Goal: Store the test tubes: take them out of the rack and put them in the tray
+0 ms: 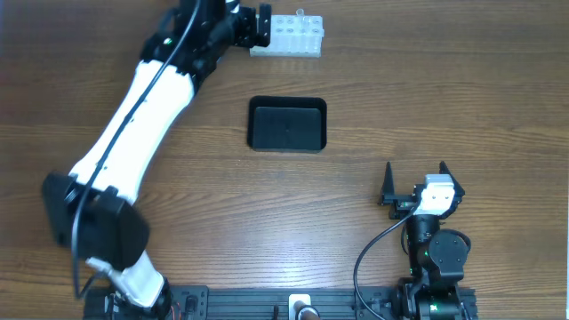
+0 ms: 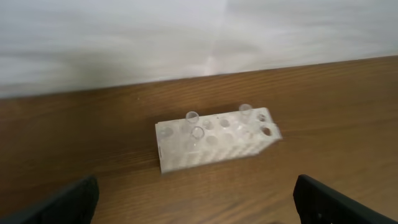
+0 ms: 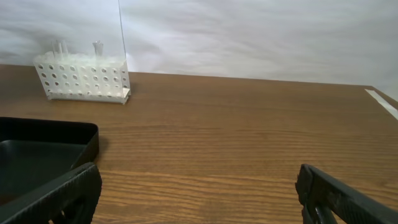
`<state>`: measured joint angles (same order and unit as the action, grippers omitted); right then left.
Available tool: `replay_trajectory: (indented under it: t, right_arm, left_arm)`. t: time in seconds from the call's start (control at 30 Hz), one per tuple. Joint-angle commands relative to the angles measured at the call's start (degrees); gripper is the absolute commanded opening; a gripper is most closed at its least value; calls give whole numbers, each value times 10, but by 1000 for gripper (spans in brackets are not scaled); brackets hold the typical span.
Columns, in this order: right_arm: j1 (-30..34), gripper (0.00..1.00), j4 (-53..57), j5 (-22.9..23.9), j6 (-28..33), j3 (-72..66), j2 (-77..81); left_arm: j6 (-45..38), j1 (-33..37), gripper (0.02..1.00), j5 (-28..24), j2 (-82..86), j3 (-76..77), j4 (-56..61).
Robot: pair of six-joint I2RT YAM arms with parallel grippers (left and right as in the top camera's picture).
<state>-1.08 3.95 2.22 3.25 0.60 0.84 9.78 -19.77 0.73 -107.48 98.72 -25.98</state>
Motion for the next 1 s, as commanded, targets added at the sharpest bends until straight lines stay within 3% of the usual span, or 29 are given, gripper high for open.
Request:
replay_trajectory:
  t: [0.03, 0.37, 1.0]
  right_arm:
    - [3, 991, 2, -5, 2, -3, -5]
    - [3, 991, 2, -5, 2, -3, -5]
    - [3, 991, 2, -5, 2, -3, -5]
  left_arm:
    - [30, 0, 996, 15, -69, 60, 0]
    - [44, -3, 976, 13, -185, 142, 0]
    - [26, -15, 952, 15, -257, 147, 68]
